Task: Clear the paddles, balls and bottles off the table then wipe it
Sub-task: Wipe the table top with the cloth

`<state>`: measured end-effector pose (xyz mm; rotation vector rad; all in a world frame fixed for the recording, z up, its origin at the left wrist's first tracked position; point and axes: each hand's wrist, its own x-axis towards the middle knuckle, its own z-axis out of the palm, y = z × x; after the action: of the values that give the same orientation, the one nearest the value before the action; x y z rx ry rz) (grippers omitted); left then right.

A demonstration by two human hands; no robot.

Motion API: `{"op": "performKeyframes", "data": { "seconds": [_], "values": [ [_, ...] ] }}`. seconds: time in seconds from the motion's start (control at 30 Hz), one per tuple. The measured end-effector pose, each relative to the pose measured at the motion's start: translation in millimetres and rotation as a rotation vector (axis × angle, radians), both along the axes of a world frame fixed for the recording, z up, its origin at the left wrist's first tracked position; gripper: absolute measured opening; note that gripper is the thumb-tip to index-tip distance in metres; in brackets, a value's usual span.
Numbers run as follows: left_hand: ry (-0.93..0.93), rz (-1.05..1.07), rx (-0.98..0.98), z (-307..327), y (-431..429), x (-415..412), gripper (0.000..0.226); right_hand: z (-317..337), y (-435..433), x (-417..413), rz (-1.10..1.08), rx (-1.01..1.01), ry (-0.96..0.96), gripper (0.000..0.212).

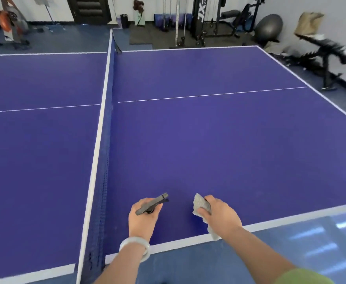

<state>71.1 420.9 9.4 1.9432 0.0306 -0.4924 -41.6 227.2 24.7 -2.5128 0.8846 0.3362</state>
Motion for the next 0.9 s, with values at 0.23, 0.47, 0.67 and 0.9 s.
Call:
{"op": "performKeyframes", "data": {
  "seconds": [0.23,0.47,0.67,0.9],
  "values": [
    [0.225,-0.283,-0.007,2,-95,-76,0.015,15,-54,-112,-0.338,0.016,-0.054,0.03],
    [0.117,-0.684,0.043,10,-184,-198,0.013,25,-92,-288,-0.641,-0.029,-0.046,0.031],
    [0.035,-1.012,0.048,25,-246,-331,0.02,30,-106,-449,-0.882,-0.044,-0.061,0.026],
    [0.063,-1.376,-0.024,36,-296,-497,0.022,35,-93,-620,-1.163,-0.106,-0.01,0.026]
  ]
}}
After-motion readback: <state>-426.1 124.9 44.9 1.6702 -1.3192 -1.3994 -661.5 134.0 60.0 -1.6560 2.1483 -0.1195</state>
